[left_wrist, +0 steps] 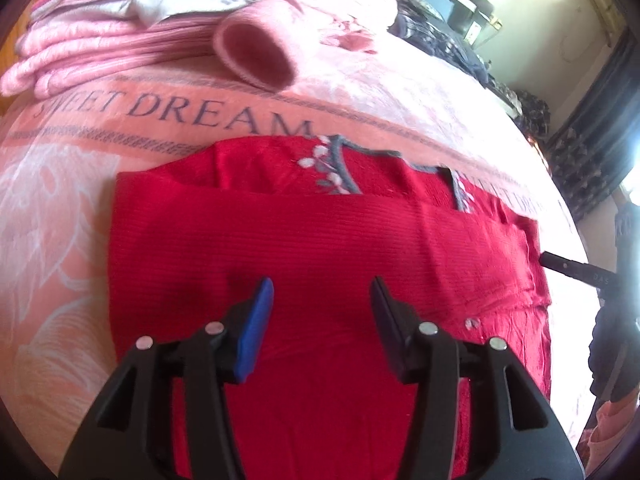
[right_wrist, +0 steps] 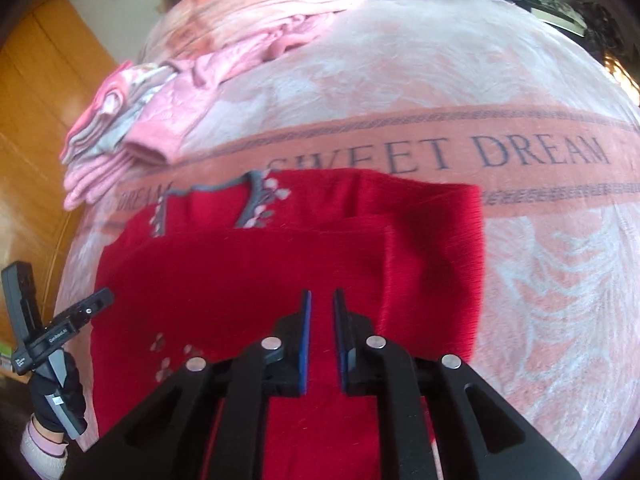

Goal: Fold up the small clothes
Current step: 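Move both tools to the grey-banded hem of the sweater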

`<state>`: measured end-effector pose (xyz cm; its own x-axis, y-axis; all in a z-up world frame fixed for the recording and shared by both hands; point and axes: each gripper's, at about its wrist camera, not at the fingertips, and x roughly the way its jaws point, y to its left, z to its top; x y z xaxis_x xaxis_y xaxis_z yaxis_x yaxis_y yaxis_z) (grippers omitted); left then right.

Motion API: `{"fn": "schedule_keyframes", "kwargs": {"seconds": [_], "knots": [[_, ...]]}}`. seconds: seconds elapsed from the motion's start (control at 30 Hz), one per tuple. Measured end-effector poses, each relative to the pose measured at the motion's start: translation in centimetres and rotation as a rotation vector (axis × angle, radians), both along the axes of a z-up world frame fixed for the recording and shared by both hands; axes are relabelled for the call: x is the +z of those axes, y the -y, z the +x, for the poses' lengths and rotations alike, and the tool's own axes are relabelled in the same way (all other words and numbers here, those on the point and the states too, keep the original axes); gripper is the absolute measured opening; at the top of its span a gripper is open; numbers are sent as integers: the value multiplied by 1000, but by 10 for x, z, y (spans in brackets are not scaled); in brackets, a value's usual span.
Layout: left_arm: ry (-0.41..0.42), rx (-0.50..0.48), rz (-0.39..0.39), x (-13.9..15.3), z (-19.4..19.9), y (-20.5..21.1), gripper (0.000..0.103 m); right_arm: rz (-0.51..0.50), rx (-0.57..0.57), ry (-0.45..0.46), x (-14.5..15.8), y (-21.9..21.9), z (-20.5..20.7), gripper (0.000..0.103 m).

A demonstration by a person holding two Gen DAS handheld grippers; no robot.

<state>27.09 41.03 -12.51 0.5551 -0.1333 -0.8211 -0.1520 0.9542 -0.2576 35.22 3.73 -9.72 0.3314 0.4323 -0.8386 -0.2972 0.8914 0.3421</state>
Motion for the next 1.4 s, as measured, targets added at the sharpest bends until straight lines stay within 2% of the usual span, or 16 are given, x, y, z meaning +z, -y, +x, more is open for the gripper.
{"fn": "schedule_keyframes", "kwargs": {"seconds": [0.13,0.23,0.33,0.4,0.47,0.6,0.73,0.83,0.97,1.03,1.13,1.2,1.3,1.4], "knots": [[-66,-11,24,-17,8,7,51,-73,-11,-48,-22,-5,-5,13],[-69,-11,9,-24,9,3,52,-25,-30,-75,-40,4,-4,10],[-84,-9,3,-23,12,2,52,2,-47,-92,-38,8,-3,10],[-98,9,-18,-18,10,-1,51,23,-52,-80,-29,12,-10,15],[-105,24,-48,-8,-3,-5,50,45,-35,-47,-14,19,-26,27],[-122,-19,29,12,-58,-10,55,34,48,-4,9,41,-88,41],[-203,-53,69,11,-141,-23,60,-12,128,-66,-3,67,-170,47],[-281,-51,21,1,-200,-35,60,3,157,-139,-16,85,-225,47],[-355,-28,-76,-14,-256,-40,60,4,145,-200,-28,101,-278,49],[-377,-22,-105,-22,-275,-38,60,-14,141,-207,-31,106,-295,50],[-370,-35,-98,-25,-295,-31,60,-7,121,-220,-33,115,-306,51],[-369,-38,-112,-24,-302,-28,62,1,113,-220,-33,117,-311,51],[-377,-33,-186,-27,-313,-23,63,-16,133,-213,-31,113,-317,53],[-380,-43,-190,-31,-317,-13,63,-41,159,-201,-28,109,-323,54]]}}
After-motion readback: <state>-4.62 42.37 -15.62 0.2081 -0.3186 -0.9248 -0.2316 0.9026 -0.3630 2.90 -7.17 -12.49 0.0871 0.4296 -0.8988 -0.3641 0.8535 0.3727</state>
